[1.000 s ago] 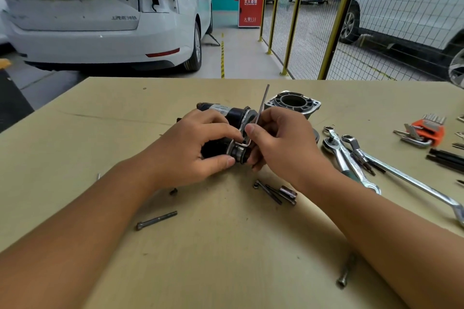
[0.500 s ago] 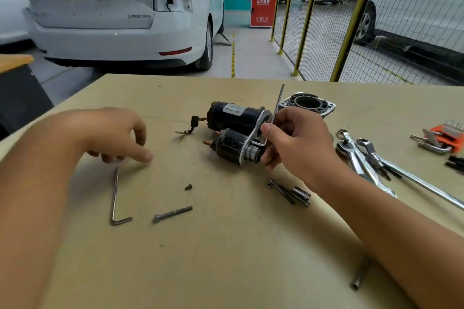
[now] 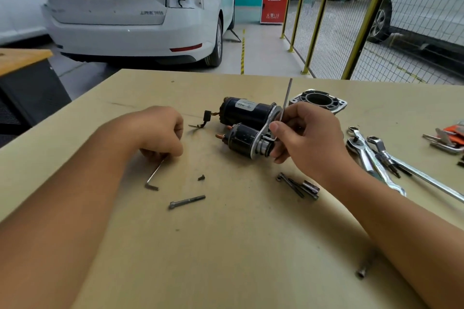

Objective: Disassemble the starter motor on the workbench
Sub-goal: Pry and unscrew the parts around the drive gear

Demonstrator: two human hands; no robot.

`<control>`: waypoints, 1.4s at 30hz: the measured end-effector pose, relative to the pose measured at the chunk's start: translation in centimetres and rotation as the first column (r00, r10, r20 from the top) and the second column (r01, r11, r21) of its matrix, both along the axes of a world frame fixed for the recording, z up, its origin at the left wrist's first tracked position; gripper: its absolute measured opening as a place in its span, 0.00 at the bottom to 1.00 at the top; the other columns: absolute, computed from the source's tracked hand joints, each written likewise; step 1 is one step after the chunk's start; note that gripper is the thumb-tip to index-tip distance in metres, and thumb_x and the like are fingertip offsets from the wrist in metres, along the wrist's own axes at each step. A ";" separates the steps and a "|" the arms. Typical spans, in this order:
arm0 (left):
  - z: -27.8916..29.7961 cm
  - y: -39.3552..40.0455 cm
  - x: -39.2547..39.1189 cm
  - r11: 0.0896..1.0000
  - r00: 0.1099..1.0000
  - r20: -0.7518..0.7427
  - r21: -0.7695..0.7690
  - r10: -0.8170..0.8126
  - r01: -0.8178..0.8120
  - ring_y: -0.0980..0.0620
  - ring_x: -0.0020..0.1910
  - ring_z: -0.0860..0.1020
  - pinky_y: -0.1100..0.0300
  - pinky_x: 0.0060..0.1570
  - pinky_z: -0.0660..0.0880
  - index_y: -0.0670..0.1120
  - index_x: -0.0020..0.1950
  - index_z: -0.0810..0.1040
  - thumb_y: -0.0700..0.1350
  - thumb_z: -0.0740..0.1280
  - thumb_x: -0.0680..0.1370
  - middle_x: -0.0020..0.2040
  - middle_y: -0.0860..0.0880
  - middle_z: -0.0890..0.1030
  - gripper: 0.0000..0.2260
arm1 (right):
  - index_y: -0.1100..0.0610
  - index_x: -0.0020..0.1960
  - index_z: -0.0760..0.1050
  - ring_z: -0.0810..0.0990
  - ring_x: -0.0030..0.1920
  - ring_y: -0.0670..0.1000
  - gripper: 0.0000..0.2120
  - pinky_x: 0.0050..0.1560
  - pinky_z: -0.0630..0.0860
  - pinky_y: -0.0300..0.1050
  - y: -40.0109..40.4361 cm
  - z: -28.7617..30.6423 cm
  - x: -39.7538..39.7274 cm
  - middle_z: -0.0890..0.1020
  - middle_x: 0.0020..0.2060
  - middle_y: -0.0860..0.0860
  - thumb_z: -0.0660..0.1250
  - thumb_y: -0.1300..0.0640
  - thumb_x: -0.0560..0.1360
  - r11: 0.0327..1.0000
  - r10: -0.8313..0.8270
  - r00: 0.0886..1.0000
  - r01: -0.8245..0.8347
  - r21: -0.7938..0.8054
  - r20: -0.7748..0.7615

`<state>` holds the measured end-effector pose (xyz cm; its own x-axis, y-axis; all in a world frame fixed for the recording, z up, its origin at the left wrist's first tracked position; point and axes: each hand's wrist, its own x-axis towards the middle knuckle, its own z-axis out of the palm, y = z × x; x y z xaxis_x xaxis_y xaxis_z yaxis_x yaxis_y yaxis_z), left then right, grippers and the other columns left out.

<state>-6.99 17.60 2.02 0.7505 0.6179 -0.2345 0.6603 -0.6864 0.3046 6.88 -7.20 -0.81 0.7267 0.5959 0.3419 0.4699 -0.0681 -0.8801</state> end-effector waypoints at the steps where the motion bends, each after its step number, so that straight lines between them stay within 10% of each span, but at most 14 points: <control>1: -0.5 -0.3 0.5 1.000 0.997 0.074 0.020 0.005 -0.006 0.50 0.26 0.82 0.60 0.27 0.76 0.47 0.46 0.80 0.39 0.73 0.71 0.30 0.49 0.84 0.07 | 0.57 0.46 0.78 0.84 0.28 0.53 0.04 0.28 0.81 0.44 -0.1 0.0 0.0 0.83 0.30 0.53 0.71 0.63 0.78 1.000 0.010 1.000 -0.010 0.000 0.015; 6: -2.2 -0.9 2.1 0.996 0.955 0.295 0.075 0.019 -0.043 0.52 0.40 0.80 0.60 0.34 0.73 0.50 0.40 0.82 0.43 0.74 0.72 0.42 0.50 0.82 0.03 | 0.56 0.45 0.77 0.84 0.28 0.52 0.07 0.28 0.80 0.41 -0.3 -0.1 0.1 0.83 0.32 0.52 0.71 0.66 0.77 1.000 0.021 0.998 -0.020 -0.013 0.053; 15: -2.3 -0.2 1.3 0.961 0.894 0.420 -0.272 0.157 -0.041 0.44 0.29 0.84 0.54 0.30 0.80 0.39 0.46 0.79 0.33 0.71 0.76 0.32 0.40 0.84 0.03 | 0.62 0.47 0.77 0.85 0.29 0.59 0.04 0.29 0.82 0.55 0.1 -0.7 0.6 0.82 0.31 0.58 0.73 0.66 0.77 0.997 0.011 0.987 0.002 0.080 -0.160; 20: -1.4 -2.1 1.4 0.967 0.717 0.650 0.132 -0.251 0.219 0.58 0.32 0.79 0.62 0.38 0.75 0.52 0.42 0.83 0.40 0.77 0.74 0.35 0.52 0.83 0.08 | 0.61 0.46 0.77 0.85 0.29 0.59 0.05 0.28 0.81 0.53 0.2 -1.0 0.7 0.82 0.30 0.57 0.73 0.65 0.77 0.997 0.003 0.991 0.008 0.077 -0.132; 24: -2.1 -5.3 2.2 0.819 0.618 0.558 0.233 -0.554 0.524 0.56 0.46 0.79 0.65 0.48 0.75 0.51 0.61 0.85 0.51 0.77 0.70 0.52 0.55 0.81 0.19 | 0.61 0.45 0.76 0.84 0.27 0.57 0.06 0.25 0.80 0.50 0.1 -0.9 0.6 0.82 0.29 0.56 0.73 0.65 0.76 0.999 0.000 0.999 0.003 0.052 -0.045; 29: -2.9 -5.9 2.7 0.805 0.604 0.553 0.245 -0.574 0.541 0.53 0.59 0.79 0.50 0.60 0.77 0.52 0.67 0.83 0.54 0.78 0.70 0.59 0.54 0.80 0.26 | 0.63 0.46 0.75 0.83 0.26 0.59 0.07 0.25 0.79 0.51 0.2 -0.7 0.4 0.82 0.28 0.58 0.73 0.63 0.76 0.997 -0.027 0.994 0.034 0.063 -0.108; 42: -3.1 -6.5 2.9 0.782 0.586 0.527 0.316 -0.615 0.537 0.50 0.55 0.79 0.45 0.53 0.78 0.57 0.71 0.79 0.59 0.74 0.73 0.57 0.54 0.78 0.26 | 0.65 0.46 0.76 0.83 0.25 0.59 0.08 0.24 0.78 0.49 0.6 -0.1 0.4 0.82 0.29 0.60 0.74 0.63 0.76 0.998 -0.033 0.986 0.042 0.046 -0.163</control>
<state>-4.05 11.05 -1.04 0.9139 -0.0015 0.4059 -0.1664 -0.9135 0.3713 7.32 -6.64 -0.94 0.7963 0.5524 0.2465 0.3192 -0.0375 -0.9470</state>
